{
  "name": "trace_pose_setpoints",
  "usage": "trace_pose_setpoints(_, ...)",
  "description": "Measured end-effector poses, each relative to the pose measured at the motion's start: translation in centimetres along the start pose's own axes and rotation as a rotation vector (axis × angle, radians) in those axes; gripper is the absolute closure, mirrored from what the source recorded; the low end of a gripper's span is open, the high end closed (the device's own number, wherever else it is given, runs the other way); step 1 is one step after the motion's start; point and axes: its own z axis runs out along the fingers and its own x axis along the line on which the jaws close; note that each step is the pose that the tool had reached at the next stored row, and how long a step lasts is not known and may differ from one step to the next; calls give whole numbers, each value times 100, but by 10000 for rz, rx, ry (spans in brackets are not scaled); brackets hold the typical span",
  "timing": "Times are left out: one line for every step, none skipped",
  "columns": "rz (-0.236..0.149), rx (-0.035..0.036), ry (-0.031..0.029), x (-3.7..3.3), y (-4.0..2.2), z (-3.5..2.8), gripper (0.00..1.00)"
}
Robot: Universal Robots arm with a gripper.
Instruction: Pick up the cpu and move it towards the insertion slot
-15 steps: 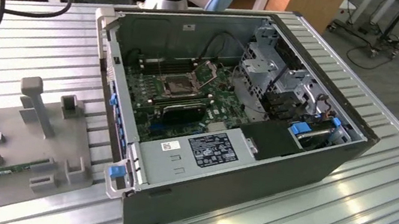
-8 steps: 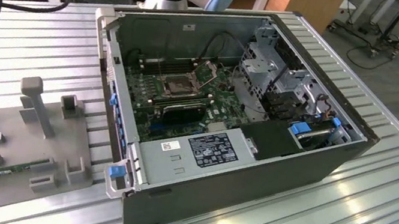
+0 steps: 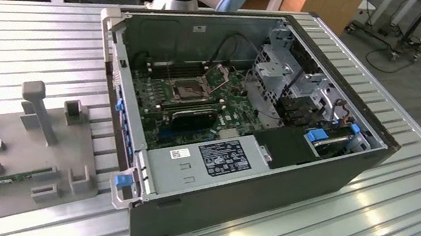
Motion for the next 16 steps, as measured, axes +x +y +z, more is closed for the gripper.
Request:
trace_pose_setpoints(0, 0, 1, 0, 1, -27, 45)
trace_pose_setpoints(-1, 0, 1, 0, 2, -54, 45)
trace_pose_setpoints(0, 0, 1, 0, 3, -82, 45)
trace_pose_setpoints(0, 0, 0, 0, 4, -108, 45)
trace_pose_setpoints(0, 1, 2, 0, 5, -135, 45)
trace_pose_setpoints(0, 0, 1, 0, 6, -159, 45)
trace_pose_setpoints(0, 0, 0, 0, 7, -184, 45)
trace_pose_setpoints(0, 0, 0, 0, 8, -208, 45)
trace_pose_setpoints(0, 0, 1, 0, 9, -231, 45)
trace_pose_setpoints(0, 1, 1, 0, 10, -253, 45)
trace_pose_setpoints(0, 0, 0, 0, 10, -269, 45)
trace_pose_setpoints(0, 0, 1, 0, 11, -281, 45)
trace_pose_setpoints(0, -1, -1, 0, 10, -286, 45)
trace_pose_setpoints(0, -2, -2, 0, 11, -286, 45)
trace_pose_setpoints(-1, -2, -3, 0, 11, -286, 45)
trace_pose_setpoints(0, -1, -1, 0, 11, -288, 45)
